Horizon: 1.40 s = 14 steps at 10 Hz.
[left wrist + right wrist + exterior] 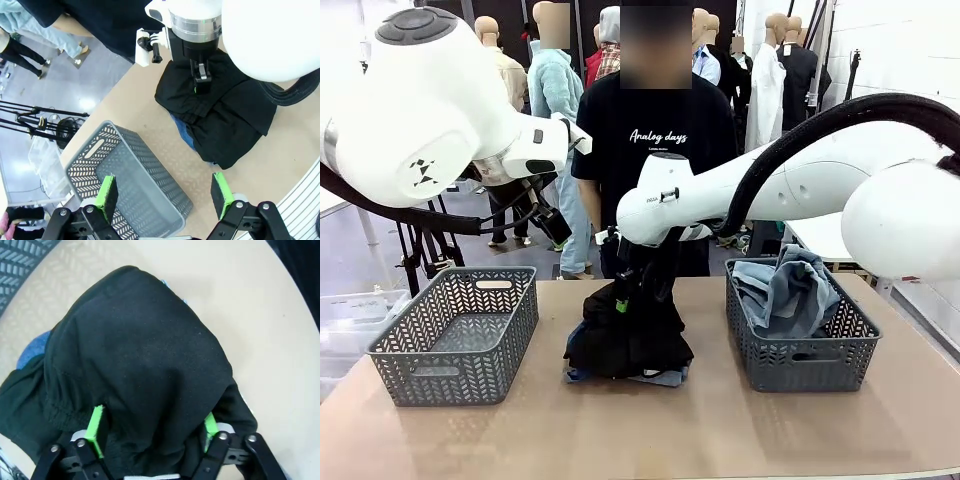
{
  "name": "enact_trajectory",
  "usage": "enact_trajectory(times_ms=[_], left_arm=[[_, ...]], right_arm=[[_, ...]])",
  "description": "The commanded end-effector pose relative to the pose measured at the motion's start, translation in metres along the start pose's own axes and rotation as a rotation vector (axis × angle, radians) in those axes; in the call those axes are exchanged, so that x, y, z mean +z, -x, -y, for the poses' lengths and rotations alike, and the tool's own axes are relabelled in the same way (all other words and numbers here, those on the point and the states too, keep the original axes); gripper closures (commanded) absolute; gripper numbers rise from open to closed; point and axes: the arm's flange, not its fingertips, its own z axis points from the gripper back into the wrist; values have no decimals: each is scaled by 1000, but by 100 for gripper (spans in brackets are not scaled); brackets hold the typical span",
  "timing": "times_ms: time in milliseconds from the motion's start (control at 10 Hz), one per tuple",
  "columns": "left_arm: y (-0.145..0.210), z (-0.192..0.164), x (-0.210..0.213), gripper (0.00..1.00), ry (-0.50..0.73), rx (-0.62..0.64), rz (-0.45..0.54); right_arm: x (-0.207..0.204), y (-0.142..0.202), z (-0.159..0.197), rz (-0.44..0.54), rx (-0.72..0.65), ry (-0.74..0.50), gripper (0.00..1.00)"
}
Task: Sort the tops and bottoms.
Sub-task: Lift clothes from the center of the table with your right hand.
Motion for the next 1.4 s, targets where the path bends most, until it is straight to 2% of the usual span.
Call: enact_trajectory(times_ms=[0, 200, 300, 500, 800, 900, 1000, 1300], left_arm=[[-1, -2, 2, 3, -1, -6, -10], [-1, -2, 2, 3, -1, -6, -10], [-1, -2, 2, 3, -1, -6, -10], [-1, -2, 2, 3, -1, -6, -10], [-1, -2, 2, 3, -1, -6, -10], [-1, -2, 2, 3, -1, -6, -10], [-1, -2, 2, 3, -1, -6, -10], [-1, -2, 2, 3, -1, -6, -10]], right_arm=[[1, -6, -1, -47, -18, 27, 55], [5, -6, -1, -54, -32, 21, 93], [6, -6, -1, -61, -39, -3, 100], [8, -3, -1, -70, -57, -35, 100], [24, 7, 2, -21, -131, -94, 100], [41, 12, -2, 10, -168, -83, 100], [75, 18, -8, 73, -185, -51, 100], [174, 24, -30, 173, -183, 77, 100]])
